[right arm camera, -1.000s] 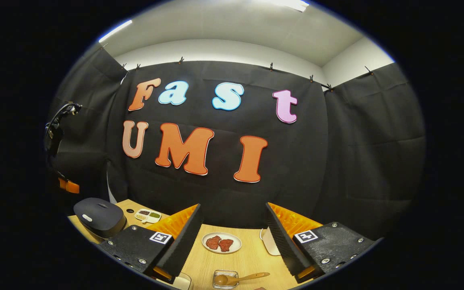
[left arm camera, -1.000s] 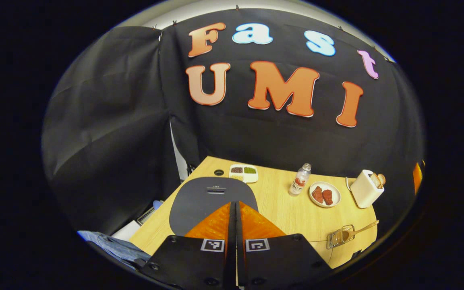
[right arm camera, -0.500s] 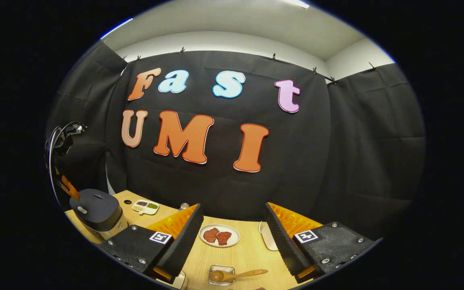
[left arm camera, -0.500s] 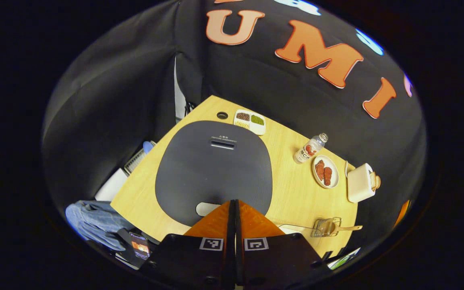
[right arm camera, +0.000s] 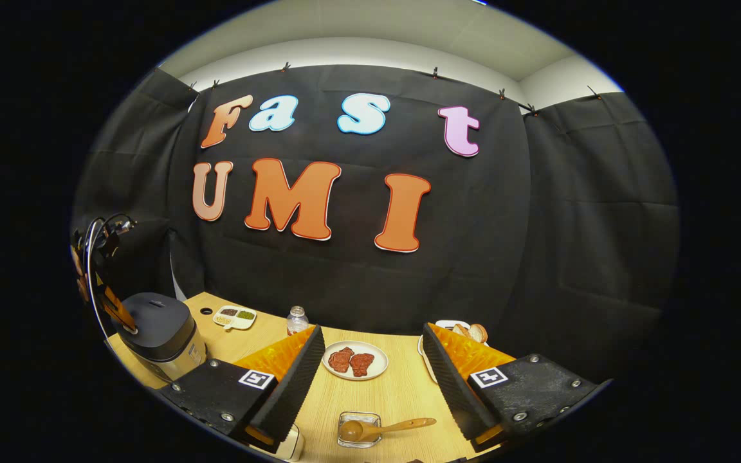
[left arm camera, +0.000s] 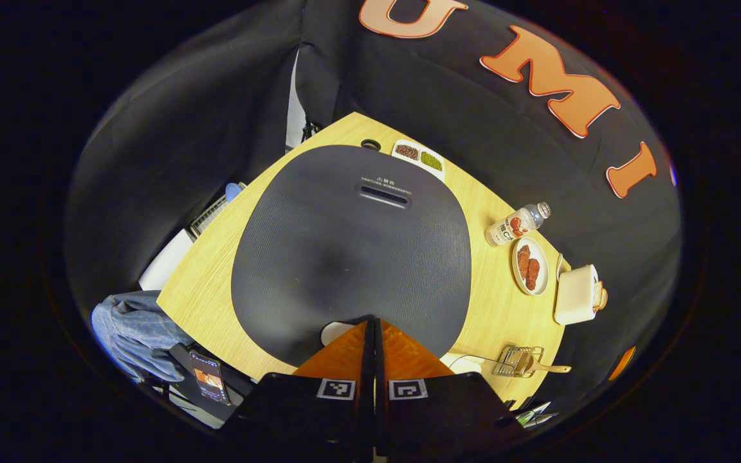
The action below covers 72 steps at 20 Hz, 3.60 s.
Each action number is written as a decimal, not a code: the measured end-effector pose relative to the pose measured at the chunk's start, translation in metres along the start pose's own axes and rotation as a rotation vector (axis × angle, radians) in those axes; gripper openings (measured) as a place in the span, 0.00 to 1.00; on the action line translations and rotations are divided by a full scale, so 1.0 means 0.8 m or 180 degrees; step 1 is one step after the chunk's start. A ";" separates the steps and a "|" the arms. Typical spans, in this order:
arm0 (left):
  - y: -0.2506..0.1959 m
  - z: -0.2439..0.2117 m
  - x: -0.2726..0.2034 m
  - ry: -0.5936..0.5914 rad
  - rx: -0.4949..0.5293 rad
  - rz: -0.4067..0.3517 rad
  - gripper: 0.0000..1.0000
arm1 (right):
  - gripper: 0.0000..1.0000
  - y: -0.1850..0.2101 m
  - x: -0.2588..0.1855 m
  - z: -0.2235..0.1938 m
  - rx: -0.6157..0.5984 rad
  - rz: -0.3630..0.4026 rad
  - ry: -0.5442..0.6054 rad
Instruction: Close the left gripper, press the button to open the rice cooker; take a wooden spoon from the chopstick holder with the right hand, scoop a spoonful of rice and pour it into the rice cooker, then put the wooden spoon back into the chopstick holder.
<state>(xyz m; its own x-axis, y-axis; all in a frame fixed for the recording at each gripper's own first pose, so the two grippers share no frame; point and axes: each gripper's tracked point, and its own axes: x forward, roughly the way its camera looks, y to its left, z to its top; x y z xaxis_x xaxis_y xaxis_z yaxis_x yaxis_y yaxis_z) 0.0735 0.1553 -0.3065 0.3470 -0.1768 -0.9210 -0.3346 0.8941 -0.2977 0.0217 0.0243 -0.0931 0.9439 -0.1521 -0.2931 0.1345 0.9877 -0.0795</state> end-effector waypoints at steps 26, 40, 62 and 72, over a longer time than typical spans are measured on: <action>-0.105 0.063 -0.187 -0.3107 0.1223 0.0517 0.41 | 0.95 -0.010 0.028 -0.083 0.0355 -0.0008 0.0638; -0.131 0.015 -0.209 -0.3307 0.1274 0.0430 0.89 | 0.95 -0.035 0.039 -0.187 0.0410 0.0052 0.1157; -0.131 -0.034 -0.236 -0.3360 0.1629 0.0688 1.00 | 0.59 -0.037 0.080 -0.338 0.1829 0.0062 0.1748; -0.109 -0.026 -0.234 -0.3356 0.1619 0.0574 0.97 | 0.19 -0.012 0.072 -0.293 0.1783 0.0084 0.1689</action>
<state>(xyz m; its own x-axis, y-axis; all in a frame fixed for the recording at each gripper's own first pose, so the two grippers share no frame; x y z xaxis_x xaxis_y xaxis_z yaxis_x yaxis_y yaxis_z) 0.0197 0.1016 -0.1132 0.9613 0.1823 -0.2067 -0.1485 0.9744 0.1687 0.0039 -0.0025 -0.3326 0.6969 0.0145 -0.7171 0.3800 0.8404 0.3864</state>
